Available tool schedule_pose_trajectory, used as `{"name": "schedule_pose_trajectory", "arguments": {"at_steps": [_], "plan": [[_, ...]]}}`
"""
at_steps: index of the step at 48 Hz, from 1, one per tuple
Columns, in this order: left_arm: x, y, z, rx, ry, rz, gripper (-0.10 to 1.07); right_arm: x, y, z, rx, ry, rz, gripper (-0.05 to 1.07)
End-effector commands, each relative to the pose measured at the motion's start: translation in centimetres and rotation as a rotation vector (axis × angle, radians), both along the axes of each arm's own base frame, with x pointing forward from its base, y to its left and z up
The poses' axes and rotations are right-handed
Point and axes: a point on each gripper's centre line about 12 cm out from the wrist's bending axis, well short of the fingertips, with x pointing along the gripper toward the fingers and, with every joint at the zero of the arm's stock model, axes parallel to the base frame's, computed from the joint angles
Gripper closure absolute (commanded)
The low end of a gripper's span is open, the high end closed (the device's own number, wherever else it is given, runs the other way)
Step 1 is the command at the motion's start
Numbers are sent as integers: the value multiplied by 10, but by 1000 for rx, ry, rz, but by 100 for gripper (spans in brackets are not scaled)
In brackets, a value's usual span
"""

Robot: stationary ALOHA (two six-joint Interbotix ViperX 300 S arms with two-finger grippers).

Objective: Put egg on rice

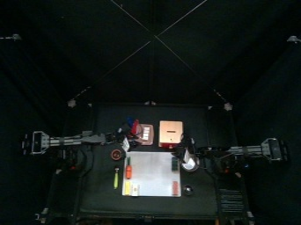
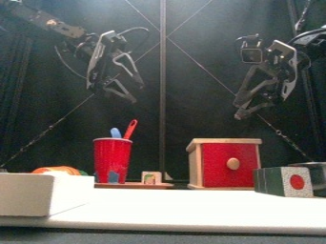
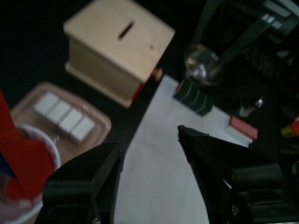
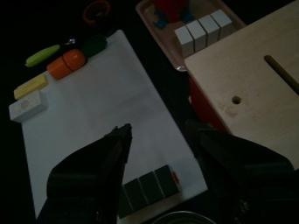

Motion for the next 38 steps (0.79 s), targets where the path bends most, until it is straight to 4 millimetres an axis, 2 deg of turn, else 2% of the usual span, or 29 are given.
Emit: {"name": "schedule_pose_trajectory", "arguments": {"at_steps": [1,9,20,28,38], "plan": [[9,-4,7,-79,67,3,11,2,-1,5,1,-14,-2,15],[13,-26,-6,-285,210,9,11,3,-1,3,-2,-8,0,15],[-3,-60,-35,-592,505,96,11,4,0,-4,-9,18,9,15],[-7,-89,-50,-664,679,183,11,4,0,-14,-18,54,18,15],[2,-123,-48,-655,683,284,11,3,-1,-25,-25,94,22,15]]}}
